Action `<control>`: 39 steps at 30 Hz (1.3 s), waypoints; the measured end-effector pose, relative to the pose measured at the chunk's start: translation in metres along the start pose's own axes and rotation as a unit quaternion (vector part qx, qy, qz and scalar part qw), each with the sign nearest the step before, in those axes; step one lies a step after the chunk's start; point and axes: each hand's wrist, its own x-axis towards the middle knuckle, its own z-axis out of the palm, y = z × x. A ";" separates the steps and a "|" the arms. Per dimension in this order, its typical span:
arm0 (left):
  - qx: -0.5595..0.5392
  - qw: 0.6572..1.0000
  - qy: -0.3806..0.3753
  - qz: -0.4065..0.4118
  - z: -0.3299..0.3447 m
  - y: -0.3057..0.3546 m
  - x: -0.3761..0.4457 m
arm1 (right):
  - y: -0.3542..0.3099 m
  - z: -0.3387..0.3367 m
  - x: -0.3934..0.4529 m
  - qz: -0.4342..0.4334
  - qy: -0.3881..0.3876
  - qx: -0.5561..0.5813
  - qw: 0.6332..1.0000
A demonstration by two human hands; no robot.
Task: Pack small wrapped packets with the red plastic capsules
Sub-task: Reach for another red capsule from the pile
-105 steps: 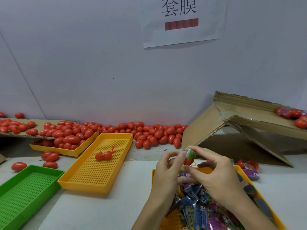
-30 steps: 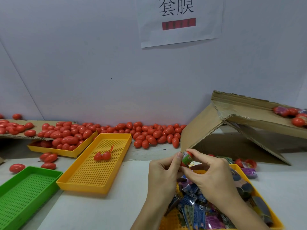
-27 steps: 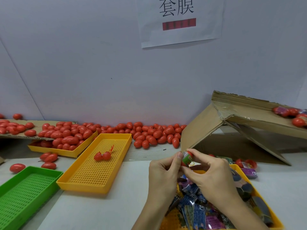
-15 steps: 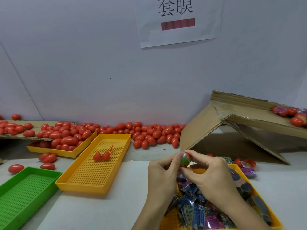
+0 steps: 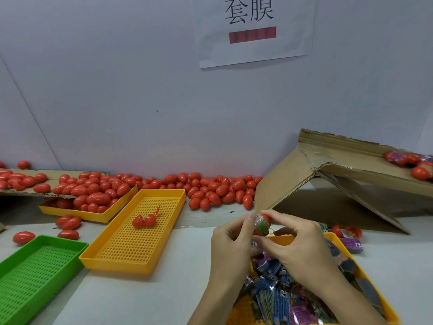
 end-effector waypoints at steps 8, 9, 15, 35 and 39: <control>-0.120 0.986 -0.067 -0.097 -0.006 0.003 0.003 | 0.004 0.000 -0.003 -0.023 -0.020 -0.027 0.999; -0.132 0.984 -0.068 -0.099 -0.006 0.003 0.003 | 0.003 0.000 -0.003 -0.030 -0.015 -0.027 0.999; -0.135 0.984 -0.069 -0.096 -0.004 0.001 0.003 | 0.001 0.002 -0.003 -0.025 0.012 -0.023 0.999; -0.132 0.980 -0.084 -0.123 -0.003 0.008 0.002 | 0.007 0.000 -0.002 0.074 -0.013 0.102 0.992; -0.131 0.983 -0.061 -0.118 -0.004 0.007 0.004 | 0.006 -0.001 -0.002 0.090 -0.038 0.178 0.979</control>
